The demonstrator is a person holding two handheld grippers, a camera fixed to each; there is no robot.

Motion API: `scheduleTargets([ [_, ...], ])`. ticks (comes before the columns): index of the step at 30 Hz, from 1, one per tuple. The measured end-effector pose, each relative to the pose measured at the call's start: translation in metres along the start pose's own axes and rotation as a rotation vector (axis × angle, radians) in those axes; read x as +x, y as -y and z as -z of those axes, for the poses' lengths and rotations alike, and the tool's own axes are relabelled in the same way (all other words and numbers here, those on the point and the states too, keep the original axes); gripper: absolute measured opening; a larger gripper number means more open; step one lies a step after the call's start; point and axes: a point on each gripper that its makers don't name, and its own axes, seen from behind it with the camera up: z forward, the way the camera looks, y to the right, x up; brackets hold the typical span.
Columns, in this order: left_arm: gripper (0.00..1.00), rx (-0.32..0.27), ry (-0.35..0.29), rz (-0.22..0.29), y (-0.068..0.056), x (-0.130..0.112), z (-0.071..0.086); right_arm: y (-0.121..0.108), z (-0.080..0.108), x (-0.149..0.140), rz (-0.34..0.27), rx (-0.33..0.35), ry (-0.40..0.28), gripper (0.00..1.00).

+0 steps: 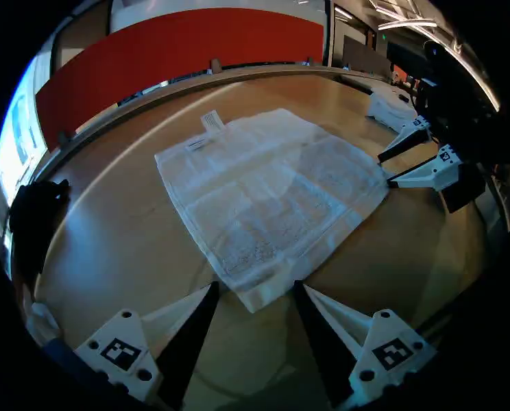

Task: Fold towel

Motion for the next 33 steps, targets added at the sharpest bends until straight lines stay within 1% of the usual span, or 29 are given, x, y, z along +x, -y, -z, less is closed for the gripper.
scheduleTargets([
  [3, 0.79, 0.000, -0.001, 0.001, 0.000, 0.000, 0.000, 0.000, 0.002, -0.001, 0.009, 0.007, 0.001, 0.84],
  [11, 0.79, -0.002, 0.002, -0.001, -0.002, 0.000, 0.000, 0.004, 0.002, -0.007, 0.059, 0.022, 0.009, 0.84],
  [16, 0.79, -0.005, 0.002, -0.007, -0.005, 0.000, 0.000, 0.004, 0.001, -0.006, 0.057, 0.026, 0.005, 0.76],
  [20, 0.78, -0.001, 0.003, 0.001, -0.008, 0.001, -0.001, 0.007, 0.001, -0.006, 0.070, 0.037, 0.000, 0.66],
  [22, 0.75, 0.001, 0.003, 0.004, -0.009, 0.001, -0.001, 0.009, 0.000, -0.006, 0.075, 0.043, -0.001, 0.60],
  [26, 0.66, 0.003, 0.004, 0.011, -0.012, 0.001, 0.000, 0.011, 0.000, -0.006, 0.077, 0.048, -0.002, 0.50],
  [28, 0.60, 0.005, 0.005, 0.017, -0.012, 0.001, 0.000, 0.010, 0.000, -0.006, 0.077, 0.047, -0.003, 0.45],
  [32, 0.52, 0.011, 0.007, 0.025, -0.013, 0.002, 0.001, 0.010, -0.001, -0.005, 0.074, 0.041, -0.004, 0.22],
  [33, 0.46, 0.012, 0.008, 0.026, -0.013, 0.002, 0.001, 0.010, -0.001, -0.004, 0.073, 0.040, -0.003, 0.20],
])
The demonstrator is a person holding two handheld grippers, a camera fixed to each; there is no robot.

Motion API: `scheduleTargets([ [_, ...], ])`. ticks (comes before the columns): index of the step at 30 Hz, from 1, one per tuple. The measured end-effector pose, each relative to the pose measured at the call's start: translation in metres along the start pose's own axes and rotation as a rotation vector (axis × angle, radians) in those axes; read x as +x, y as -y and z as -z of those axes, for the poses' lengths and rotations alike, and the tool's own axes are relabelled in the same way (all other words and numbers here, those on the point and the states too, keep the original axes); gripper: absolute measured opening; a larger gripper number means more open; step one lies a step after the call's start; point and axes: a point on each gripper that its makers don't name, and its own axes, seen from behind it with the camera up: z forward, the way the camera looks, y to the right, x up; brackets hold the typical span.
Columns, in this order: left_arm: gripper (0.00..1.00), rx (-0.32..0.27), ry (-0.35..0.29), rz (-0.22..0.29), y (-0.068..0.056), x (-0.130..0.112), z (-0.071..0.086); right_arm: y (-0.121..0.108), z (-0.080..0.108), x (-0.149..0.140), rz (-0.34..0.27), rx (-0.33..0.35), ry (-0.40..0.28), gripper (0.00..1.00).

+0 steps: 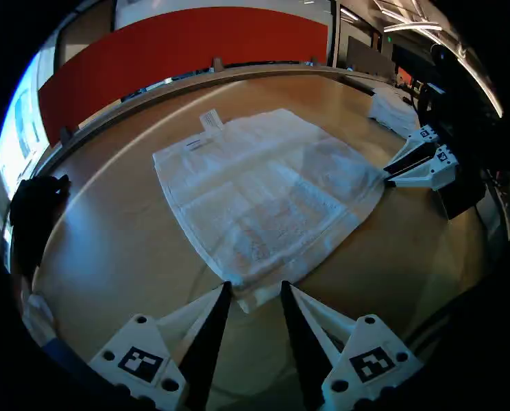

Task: Fold towel

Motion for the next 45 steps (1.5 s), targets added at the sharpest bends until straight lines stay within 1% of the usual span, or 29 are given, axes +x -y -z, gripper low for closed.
scheduleTargets([
  [3, 0.27, 0.008, 0.004, 0.005, 0.002, 0.001, 0.000, 0.002, 0.000, 0.001, -0.003, -0.001, 0.003, 0.13],
  [6, 0.20, 0.022, 0.009, 0.021, 0.004, 0.002, -0.001, 0.005, 0.000, 0.001, -0.002, 0.003, 0.003, 0.12],
  [9, 0.14, 0.024, 0.009, 0.023, 0.002, 0.002, -0.002, 0.008, 0.001, 0.004, -0.009, 0.002, 0.000, 0.11],
  [13, 0.12, 0.029, 0.011, 0.027, 0.001, 0.003, 0.000, 0.007, 0.005, 0.010, -0.029, -0.003, -0.016, 0.11],
  [19, 0.12, 0.011, 0.009, 0.071, -0.003, 0.010, 0.008, 0.004, 0.017, 0.020, -0.040, -0.007, -0.036, 0.11],
  [24, 0.11, 0.004, -0.006, 0.094, -0.004, 0.023, 0.025, 0.003, 0.034, 0.034, -0.030, -0.011, -0.063, 0.11],
  [30, 0.11, 0.001, -0.015, 0.100, -0.006, 0.038, 0.050, 0.006, 0.058, 0.056, -0.025, -0.010, -0.102, 0.10],
  [35, 0.11, -0.007, -0.017, 0.100, -0.009, 0.047, 0.069, 0.012, 0.078, 0.070, -0.034, -0.005, -0.127, 0.10],
  [41, 0.11, -0.017, -0.016, 0.100, -0.013, 0.052, 0.088, 0.021, 0.099, 0.080, -0.037, 0.003, -0.143, 0.10],
  [45, 0.11, -0.027, -0.013, 0.101, -0.017, 0.054, 0.097, 0.026, 0.110, 0.083, -0.037, 0.005, -0.143, 0.10],
])
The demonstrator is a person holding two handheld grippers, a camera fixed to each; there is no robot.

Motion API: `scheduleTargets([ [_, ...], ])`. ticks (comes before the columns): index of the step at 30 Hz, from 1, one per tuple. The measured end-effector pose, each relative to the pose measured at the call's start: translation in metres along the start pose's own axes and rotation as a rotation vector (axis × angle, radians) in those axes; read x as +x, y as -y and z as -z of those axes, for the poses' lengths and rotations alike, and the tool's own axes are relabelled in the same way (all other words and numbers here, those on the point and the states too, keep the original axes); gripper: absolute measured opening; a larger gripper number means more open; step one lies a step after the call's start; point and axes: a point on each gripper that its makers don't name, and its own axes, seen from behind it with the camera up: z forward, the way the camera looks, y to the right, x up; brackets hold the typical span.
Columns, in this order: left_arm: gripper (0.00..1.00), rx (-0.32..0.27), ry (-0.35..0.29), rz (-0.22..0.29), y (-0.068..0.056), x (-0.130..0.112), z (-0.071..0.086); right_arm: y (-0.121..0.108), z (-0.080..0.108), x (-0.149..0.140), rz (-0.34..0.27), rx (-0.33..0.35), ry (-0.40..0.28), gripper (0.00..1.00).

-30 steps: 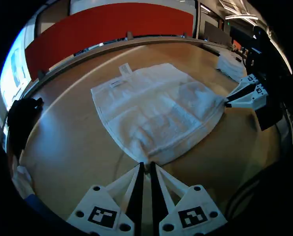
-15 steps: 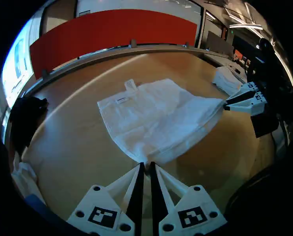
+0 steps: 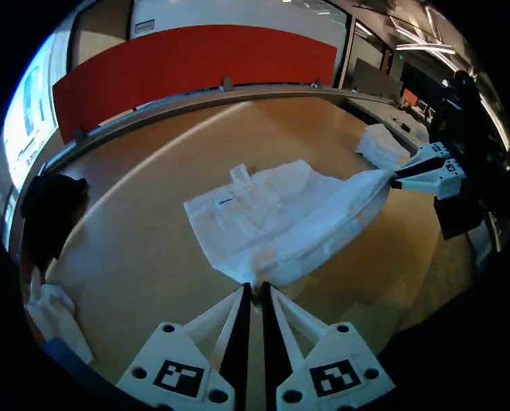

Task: Fold towel

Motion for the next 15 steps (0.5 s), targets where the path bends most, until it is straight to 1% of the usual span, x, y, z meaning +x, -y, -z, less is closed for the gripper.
scheduleTargets([
  [5, 0.11, -0.014, 0.006, 0.001, -0.006, 0.000, 0.010, 0.005, 0.011, 0.002, -0.006, 0.004, 0.005, 0.10],
  [11, 0.11, -0.032, 0.019, -0.003, -0.015, -0.004, 0.021, 0.008, 0.018, 0.000, -0.005, 0.007, 0.020, 0.10],
  [15, 0.11, -0.035, 0.027, -0.001, -0.017, -0.007, 0.022, 0.009, 0.019, -0.003, -0.004, 0.010, 0.030, 0.11],
])
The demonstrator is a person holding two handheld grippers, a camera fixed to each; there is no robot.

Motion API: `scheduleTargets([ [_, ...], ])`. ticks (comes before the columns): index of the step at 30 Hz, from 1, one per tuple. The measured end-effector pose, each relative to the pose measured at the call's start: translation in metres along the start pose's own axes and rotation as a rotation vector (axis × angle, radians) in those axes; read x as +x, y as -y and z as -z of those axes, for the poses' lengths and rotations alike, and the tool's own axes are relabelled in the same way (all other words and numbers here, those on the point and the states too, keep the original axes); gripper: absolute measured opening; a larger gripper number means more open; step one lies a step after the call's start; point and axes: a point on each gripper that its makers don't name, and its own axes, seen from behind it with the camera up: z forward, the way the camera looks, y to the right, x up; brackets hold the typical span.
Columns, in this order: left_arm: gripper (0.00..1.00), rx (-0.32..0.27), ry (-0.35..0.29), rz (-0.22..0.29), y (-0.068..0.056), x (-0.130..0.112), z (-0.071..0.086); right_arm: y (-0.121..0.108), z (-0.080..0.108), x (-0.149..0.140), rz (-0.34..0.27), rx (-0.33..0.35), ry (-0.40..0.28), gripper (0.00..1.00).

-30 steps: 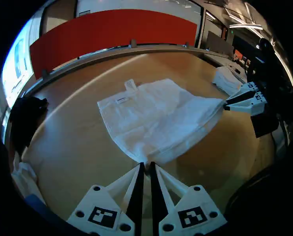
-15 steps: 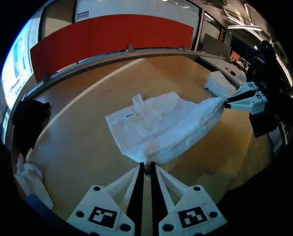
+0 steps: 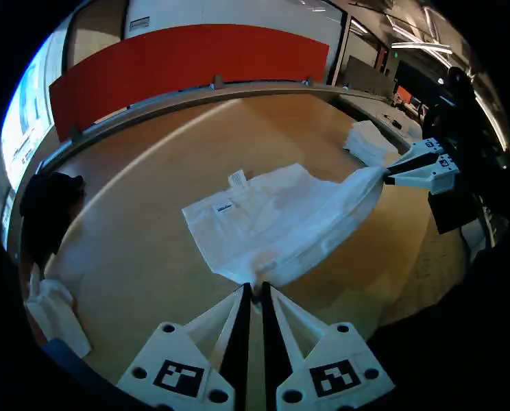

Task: Fold towel

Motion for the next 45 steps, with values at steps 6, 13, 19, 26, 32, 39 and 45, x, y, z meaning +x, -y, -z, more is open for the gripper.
scheduleTargets([
  [6, 0.11, 0.015, -0.002, 0.017, 0.005, 0.003, -0.006, 0.000, -0.006, -0.001, 0.009, 0.001, 0.014, 0.10],
  [13, 0.11, 0.031, -0.019, 0.036, 0.017, 0.017, -0.019, -0.015, -0.019, 0.003, 0.019, -0.010, 0.027, 0.10],
  [19, 0.11, 0.054, -0.025, 0.045, 0.031, 0.031, -0.037, -0.033, -0.038, 0.008, 0.010, -0.025, 0.042, 0.10],
  [26, 0.11, 0.080, -0.014, 0.030, 0.049, 0.042, -0.062, -0.056, -0.064, 0.013, 0.003, -0.049, 0.066, 0.10],
  [32, 0.11, 0.092, 0.012, 0.010, 0.059, 0.043, -0.083, -0.067, -0.082, 0.012, -0.014, -0.055, 0.088, 0.10],
  [39, 0.11, 0.084, 0.043, 0.007, 0.062, 0.034, -0.101, -0.071, -0.096, -0.004, -0.029, -0.052, 0.128, 0.11],
  [45, 0.12, 0.094, 0.052, 0.017, 0.067, 0.029, -0.117, -0.076, -0.111, -0.015, -0.042, -0.055, 0.162, 0.10],
])
